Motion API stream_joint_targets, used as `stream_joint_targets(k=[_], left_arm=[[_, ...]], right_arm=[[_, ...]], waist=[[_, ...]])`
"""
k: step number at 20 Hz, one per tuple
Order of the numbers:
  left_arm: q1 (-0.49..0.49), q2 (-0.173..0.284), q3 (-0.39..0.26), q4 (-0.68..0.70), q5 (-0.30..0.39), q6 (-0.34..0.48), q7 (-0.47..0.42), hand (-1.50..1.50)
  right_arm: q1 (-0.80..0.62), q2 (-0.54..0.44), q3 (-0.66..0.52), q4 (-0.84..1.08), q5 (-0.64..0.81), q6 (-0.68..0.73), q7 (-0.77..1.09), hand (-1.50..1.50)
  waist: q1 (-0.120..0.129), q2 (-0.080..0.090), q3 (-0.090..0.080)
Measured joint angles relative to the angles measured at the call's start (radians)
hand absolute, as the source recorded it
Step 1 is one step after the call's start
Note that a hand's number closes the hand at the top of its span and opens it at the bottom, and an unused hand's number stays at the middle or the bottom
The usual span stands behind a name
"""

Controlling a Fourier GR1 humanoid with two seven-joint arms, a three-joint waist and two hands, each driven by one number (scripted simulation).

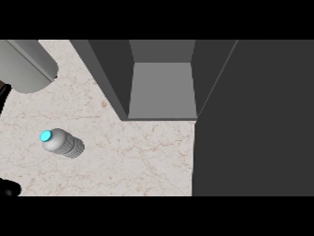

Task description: Pick up the bottled water, place it into the cabinet and close the cabinet

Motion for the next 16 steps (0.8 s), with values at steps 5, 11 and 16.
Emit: stream_joint_targets(k=[5, 11, 16], left_arm=[[0.058, 0.046, 0.082, -0.004, 0.155, -0.057, 0.077, -1.50], [0.082, 0.100, 0.141, -0.015, 0.192, -0.060, 0.152, -1.50], [0.112, 0.097, 0.141, 0.031, 0.134, -0.081, 0.142, -1.50]], right_arm=[[0.147, -0.023, 0.043, -0.149, -0.079, 0.067, 0.051, -1.50], [0.285, -0.018, 0.128, -0.209, -0.070, 0.101, 0.035, -1.50], [0.356, -0.021, 0.165, -0.219, -0.056, 0.112, -0.001, -1.50]], waist=[[0.001, -0.001, 0.001], [-0.004, -0.001, 0.001], [-0.007, 0.000, 0.001]])
